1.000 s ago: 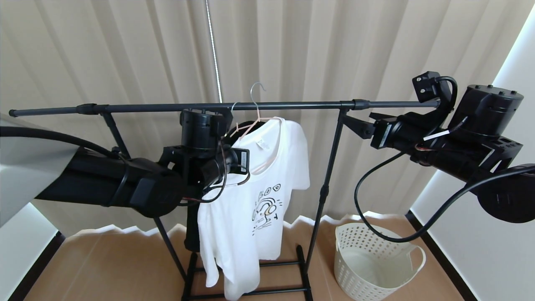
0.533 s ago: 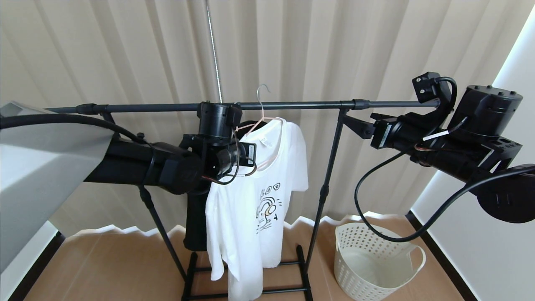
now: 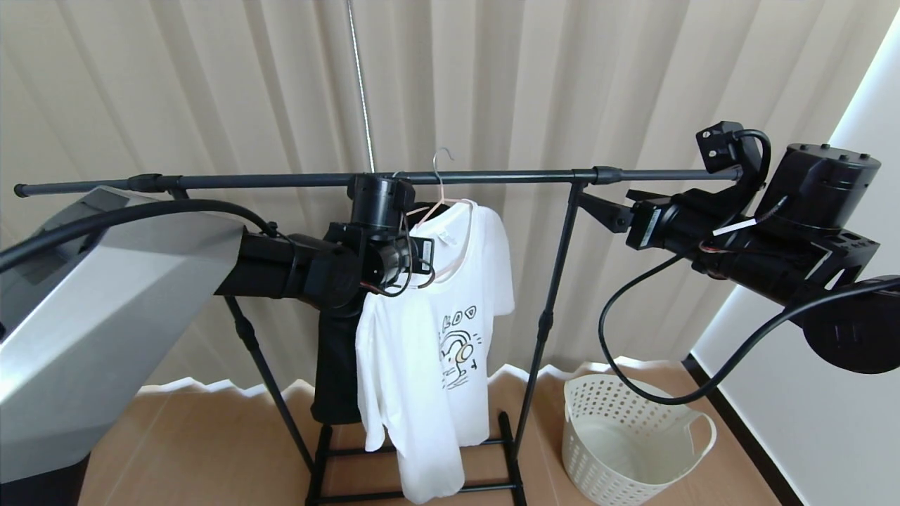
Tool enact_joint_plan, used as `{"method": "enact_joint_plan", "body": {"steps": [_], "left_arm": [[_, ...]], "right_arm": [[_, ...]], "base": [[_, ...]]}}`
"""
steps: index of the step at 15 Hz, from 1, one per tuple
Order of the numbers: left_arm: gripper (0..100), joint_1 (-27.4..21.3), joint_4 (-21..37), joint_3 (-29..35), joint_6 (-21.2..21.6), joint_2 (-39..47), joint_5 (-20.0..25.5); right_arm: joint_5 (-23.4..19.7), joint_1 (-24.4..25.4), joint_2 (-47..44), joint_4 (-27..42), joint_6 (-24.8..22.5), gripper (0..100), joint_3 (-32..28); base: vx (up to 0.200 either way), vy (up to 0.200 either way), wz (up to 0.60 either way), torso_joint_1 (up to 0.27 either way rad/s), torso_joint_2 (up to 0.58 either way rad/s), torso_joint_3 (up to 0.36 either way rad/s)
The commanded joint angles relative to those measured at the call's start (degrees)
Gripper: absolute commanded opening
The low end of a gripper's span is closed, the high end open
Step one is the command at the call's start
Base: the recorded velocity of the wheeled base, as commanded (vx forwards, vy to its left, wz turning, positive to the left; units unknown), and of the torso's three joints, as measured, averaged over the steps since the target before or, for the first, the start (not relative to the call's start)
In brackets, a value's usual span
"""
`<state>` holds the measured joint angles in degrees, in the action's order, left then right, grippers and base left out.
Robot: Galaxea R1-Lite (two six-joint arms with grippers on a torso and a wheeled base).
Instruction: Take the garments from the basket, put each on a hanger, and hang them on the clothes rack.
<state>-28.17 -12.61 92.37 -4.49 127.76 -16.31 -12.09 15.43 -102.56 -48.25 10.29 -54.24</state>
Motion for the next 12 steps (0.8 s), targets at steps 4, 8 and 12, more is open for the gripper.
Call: {"method": "enact_joint_plan", "body": {"steps": [4,8,12], "left_arm": [[0,0.14,0.04,0.97,0.09,1.88,-0.04],[0,0.14,-0.05,0.97,0.27,2.58,-0.04],[0,0.14,-0.05,0.44,0.27,2.85,-0.04]], "right_arm": [[-0.04,-0.05,-0.45,0.00,-0.01,100,-0.26],[-0.04,-0.40,-0.45,0.00,-0.01,100,-0.26],[-0.04,-0.40,-0.36,0.00,-0.01,100,-0.26]], "base": [[0.000,0.000,0.00,0.000,0.00,0.000],[0.000,0.000,0.00,0.000,0.00,0.000],[0.000,0.000,0.00,0.000,0.00,0.000]]}}
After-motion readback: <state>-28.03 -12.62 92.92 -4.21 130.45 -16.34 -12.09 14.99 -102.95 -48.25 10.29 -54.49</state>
